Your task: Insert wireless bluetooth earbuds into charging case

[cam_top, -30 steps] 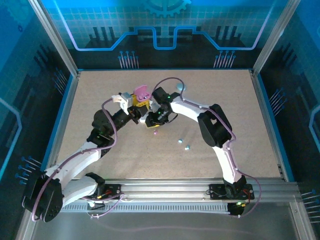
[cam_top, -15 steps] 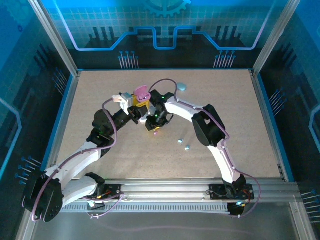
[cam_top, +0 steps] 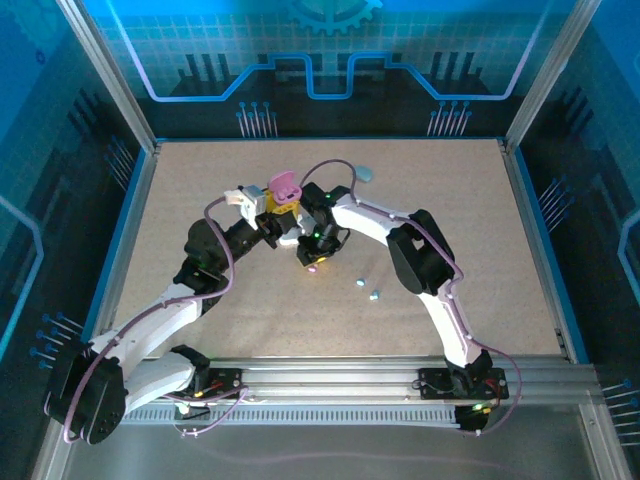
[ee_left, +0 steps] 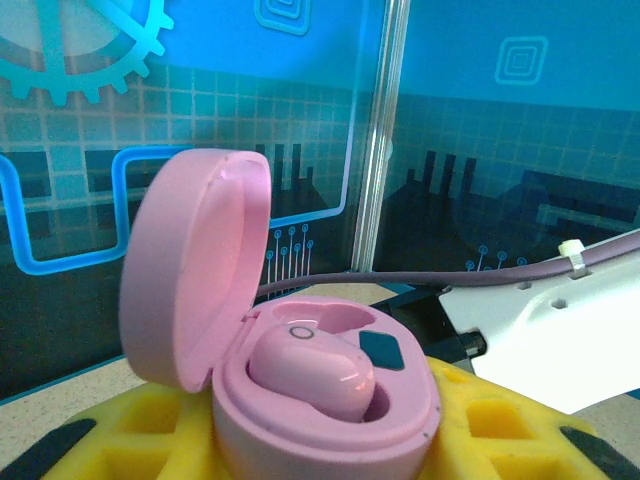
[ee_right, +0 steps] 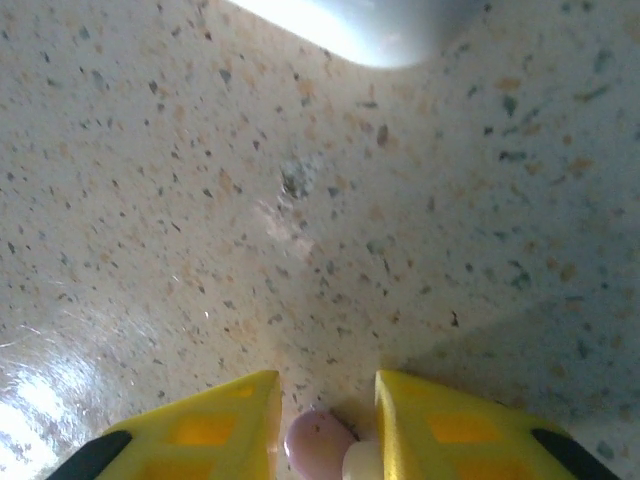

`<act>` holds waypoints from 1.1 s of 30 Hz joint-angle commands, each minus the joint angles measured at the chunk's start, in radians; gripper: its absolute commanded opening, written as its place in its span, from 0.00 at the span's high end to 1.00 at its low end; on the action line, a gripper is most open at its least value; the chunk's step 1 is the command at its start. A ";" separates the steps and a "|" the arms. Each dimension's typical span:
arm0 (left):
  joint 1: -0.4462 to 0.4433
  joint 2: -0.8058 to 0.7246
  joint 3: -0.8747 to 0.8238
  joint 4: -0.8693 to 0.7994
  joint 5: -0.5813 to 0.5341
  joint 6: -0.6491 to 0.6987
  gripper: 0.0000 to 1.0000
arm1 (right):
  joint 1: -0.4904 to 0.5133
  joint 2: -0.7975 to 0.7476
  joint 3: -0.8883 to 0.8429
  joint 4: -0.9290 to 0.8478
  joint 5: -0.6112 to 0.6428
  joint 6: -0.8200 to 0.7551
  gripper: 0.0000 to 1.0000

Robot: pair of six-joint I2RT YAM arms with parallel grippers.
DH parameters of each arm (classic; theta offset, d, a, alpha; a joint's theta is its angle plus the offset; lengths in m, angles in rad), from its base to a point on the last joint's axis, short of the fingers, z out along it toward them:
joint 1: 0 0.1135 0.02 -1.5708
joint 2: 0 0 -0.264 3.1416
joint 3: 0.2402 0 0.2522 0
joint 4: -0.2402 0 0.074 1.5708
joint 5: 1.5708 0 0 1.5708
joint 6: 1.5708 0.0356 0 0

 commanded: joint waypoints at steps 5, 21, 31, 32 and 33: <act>0.008 -0.011 0.016 0.013 0.020 -0.007 0.69 | 0.015 -0.082 -0.055 -0.042 0.004 0.004 0.66; 0.009 -0.009 0.018 0.014 0.019 -0.003 0.69 | 0.044 -0.025 0.042 -0.097 0.133 0.047 0.60; 0.008 -0.007 0.016 0.015 0.021 -0.004 0.69 | 0.068 0.021 0.087 -0.129 0.162 0.074 0.61; 0.008 -0.006 0.016 0.017 0.020 -0.003 0.69 | 0.069 0.021 0.087 -0.129 0.164 0.074 0.61; 0.008 -0.007 0.016 0.018 0.020 -0.003 0.69 | 0.070 0.021 0.088 -0.131 0.166 0.076 0.61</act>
